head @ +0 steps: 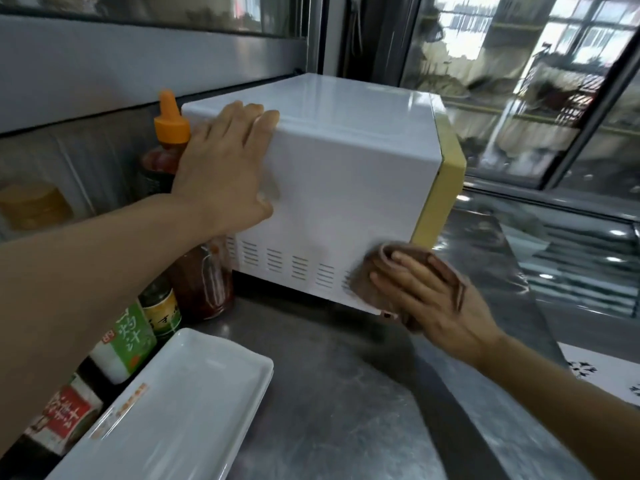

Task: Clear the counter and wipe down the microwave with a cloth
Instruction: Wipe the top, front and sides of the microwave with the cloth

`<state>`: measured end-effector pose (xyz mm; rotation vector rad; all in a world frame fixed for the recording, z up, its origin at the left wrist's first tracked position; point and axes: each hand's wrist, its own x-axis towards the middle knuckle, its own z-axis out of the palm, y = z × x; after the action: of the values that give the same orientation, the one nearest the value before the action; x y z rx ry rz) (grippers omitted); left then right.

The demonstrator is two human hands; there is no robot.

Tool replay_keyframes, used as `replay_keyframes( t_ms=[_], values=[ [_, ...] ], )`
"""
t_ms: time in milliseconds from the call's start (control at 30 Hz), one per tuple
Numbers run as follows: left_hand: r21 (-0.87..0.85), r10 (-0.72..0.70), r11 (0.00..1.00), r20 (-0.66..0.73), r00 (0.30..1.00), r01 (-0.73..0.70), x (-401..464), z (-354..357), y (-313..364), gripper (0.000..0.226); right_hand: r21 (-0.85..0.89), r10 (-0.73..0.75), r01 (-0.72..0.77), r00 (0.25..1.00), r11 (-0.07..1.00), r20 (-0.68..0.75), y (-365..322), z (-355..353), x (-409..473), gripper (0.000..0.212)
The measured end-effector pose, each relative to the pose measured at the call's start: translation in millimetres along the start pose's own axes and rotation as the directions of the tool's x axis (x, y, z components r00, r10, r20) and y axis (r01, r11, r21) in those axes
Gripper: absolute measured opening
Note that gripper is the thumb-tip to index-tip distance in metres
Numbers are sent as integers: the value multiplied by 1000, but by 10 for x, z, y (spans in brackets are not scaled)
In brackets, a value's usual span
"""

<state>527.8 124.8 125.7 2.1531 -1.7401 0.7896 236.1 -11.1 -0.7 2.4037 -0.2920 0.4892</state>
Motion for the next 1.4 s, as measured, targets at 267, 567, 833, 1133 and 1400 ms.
replay_keyframes(
  t_ms=[267,567,833,1133,1400],
  values=[
    [26,-6,1000,3,1000,6,9,9,3,100,35,177,-175,924,984,-339,234,-255,355,61],
    [71,93,993,1,996,-93,12,-68,-184,95,295,50,-63,998,953,49,-294,189,-78,54],
    [28,94,995,166,982,-100,77,-234,-273,100,176,-15,39,991,984,-136,-715,246,1204,52],
    [47,105,991,263,959,-122,167,-316,-338,93,13,147,-147,965,989,-216,-139,-449,1187,47],
    [69,109,989,254,961,-130,145,-349,-325,96,38,-154,153,988,987,3,-690,147,1321,52]
  ],
)
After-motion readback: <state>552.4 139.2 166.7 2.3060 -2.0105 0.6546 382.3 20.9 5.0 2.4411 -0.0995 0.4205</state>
